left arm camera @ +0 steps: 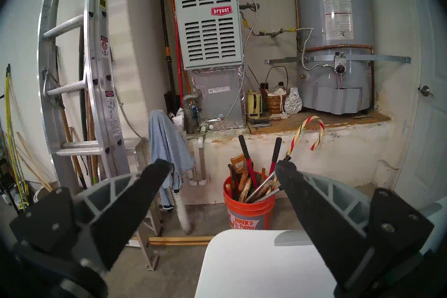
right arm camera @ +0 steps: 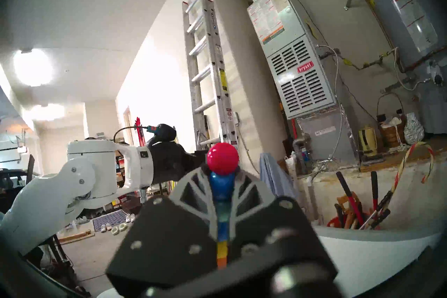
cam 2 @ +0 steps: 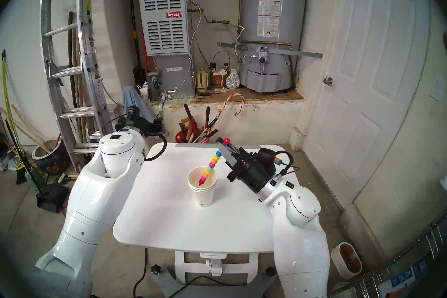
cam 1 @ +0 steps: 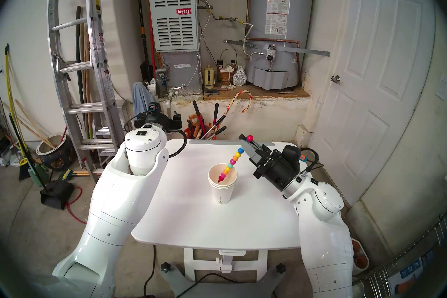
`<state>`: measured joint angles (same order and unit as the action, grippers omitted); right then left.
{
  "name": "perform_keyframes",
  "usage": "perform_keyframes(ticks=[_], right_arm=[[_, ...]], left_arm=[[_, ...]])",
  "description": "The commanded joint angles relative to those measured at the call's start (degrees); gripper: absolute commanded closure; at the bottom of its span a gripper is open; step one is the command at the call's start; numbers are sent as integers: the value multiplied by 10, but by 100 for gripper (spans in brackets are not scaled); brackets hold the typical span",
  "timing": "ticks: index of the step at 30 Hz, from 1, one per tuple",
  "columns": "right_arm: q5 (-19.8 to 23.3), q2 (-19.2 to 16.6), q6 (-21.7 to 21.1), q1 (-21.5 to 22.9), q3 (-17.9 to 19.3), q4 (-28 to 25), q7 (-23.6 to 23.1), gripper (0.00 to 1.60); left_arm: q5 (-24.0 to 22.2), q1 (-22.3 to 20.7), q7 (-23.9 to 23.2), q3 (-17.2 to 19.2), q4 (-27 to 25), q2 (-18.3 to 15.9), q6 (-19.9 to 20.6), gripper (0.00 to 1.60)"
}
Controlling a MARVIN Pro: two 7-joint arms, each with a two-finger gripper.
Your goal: Switch the marker to another color
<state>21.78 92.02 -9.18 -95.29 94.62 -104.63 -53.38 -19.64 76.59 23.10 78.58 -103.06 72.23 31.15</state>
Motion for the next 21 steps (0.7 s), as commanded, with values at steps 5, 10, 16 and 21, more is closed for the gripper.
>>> perform_keyframes(ticks=[5,10,16,21], right_arm=[[-1,1,-9,57,-1,-54,16,160],[-23,-10,-19,80,-3,-75,33,160],[-62,-19,-43,110,-17,-94,55,160],[-91,-10,-59,136,-39,-91,76,160]], left_arm=[[1,-10,0,1,-10,1,-5,0],[1,-10,0,1,-10,1,-5,0],[1,-11,0,1,-10,1,-5,0],[1,-11,0,1,-10,1,-5,0]])
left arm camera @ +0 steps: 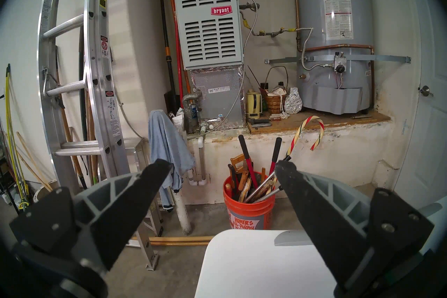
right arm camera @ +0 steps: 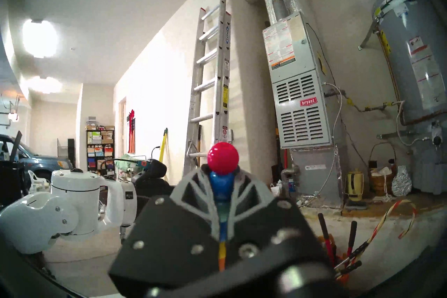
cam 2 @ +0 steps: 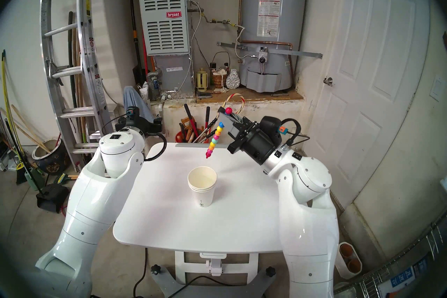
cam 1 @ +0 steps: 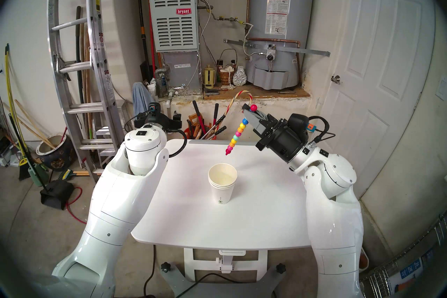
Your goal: Switch the marker to another color
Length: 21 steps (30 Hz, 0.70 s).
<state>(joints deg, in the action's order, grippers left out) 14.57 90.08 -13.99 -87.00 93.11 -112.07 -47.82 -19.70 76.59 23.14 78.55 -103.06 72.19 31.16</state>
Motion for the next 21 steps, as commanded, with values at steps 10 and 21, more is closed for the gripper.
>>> perform_keyframes(ticks=[10,21], right_arm=[[-53,36,-33,76,-67,-28,73,160],[-130,33,-38,87,-99,-6,118,160]], left_arm=[[1,-11,0,1,-10,1,-5,0],[1,-11,0,1,-10,1,-6,0]])
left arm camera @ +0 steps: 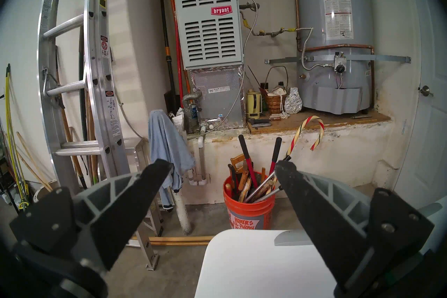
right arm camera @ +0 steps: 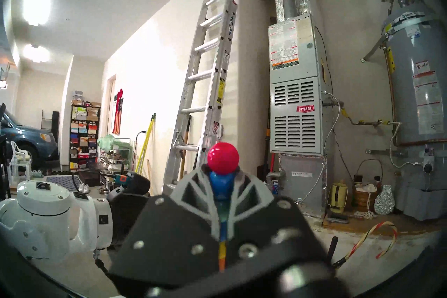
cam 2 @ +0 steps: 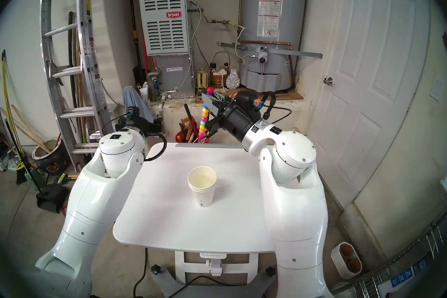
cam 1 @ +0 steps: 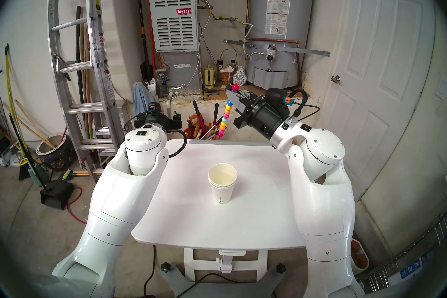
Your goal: Switch the marker to another color
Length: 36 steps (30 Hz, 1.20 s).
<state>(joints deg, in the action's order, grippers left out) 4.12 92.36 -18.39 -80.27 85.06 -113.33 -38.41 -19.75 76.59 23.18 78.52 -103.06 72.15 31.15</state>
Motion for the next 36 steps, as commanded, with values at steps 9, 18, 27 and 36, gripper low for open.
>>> perform_keyframes(ticks=[9,18,27,36], right_arm=[[-57,12,49,4,-52,39,38,160],[-66,28,43,47,-59,54,57,160],[-70,31,41,68,-59,78,60,160],[-61,25,34,87,-50,88,53,160]], left_arm=[[1,-11,0,1,-10,1,-6,0],[1,-11,0,1,-10,1,-5,0],[-4,-7,-8,5,-8,-4,-9,0],[-44,8,-95,34,-27,-52,-19,0]])
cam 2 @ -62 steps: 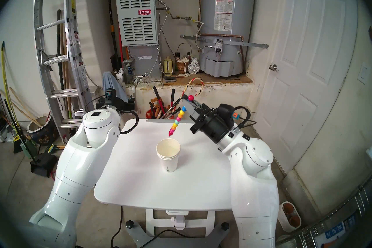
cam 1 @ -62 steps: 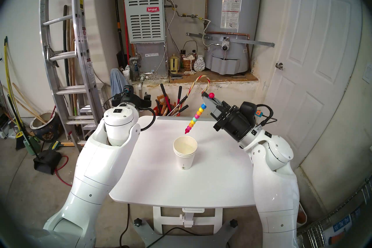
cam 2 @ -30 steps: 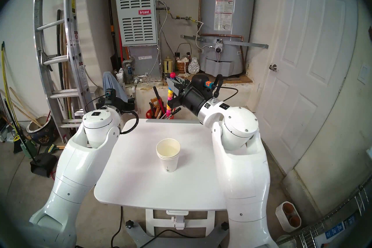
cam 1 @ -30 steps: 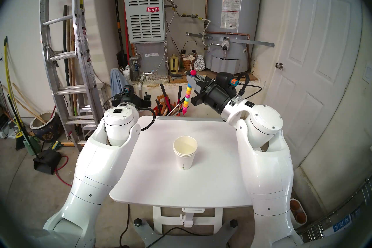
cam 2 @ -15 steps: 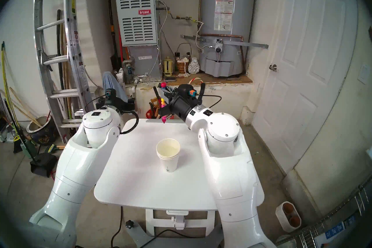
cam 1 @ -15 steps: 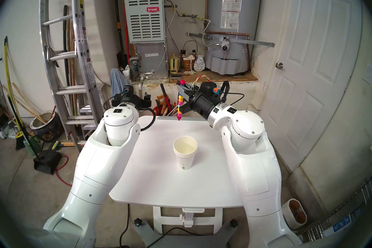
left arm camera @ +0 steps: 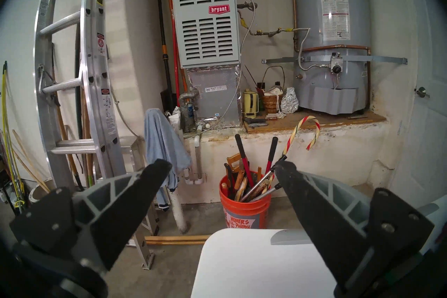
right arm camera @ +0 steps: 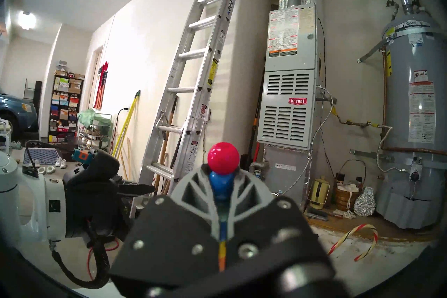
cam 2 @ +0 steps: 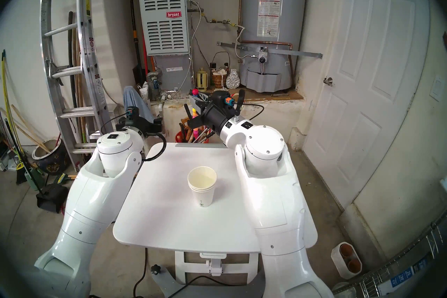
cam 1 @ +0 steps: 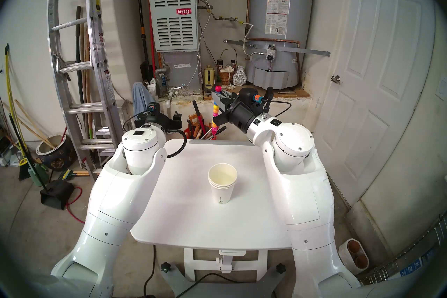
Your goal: Switch the marker to another color
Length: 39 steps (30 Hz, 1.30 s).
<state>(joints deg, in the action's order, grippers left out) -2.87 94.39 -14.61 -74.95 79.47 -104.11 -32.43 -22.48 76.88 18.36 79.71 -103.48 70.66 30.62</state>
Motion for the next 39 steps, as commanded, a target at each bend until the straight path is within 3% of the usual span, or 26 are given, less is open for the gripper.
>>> perform_keyframes(ticks=[1,8,20,39], right_arm=[[11,4,-5,35,7,-3,-9,160],[21,10,-16,52,13,5,-22,160],[14,22,-12,95,-5,62,-31,160],[12,33,18,128,-17,122,-27,160]], left_arm=[[-23,9,-53,21,-28,-48,-18,0],[-34,23,-126,40,-13,-86,-54,0],[-56,51,-221,62,-16,-103,-112,0],[-53,109,-268,68,-58,-116,-154,0]])
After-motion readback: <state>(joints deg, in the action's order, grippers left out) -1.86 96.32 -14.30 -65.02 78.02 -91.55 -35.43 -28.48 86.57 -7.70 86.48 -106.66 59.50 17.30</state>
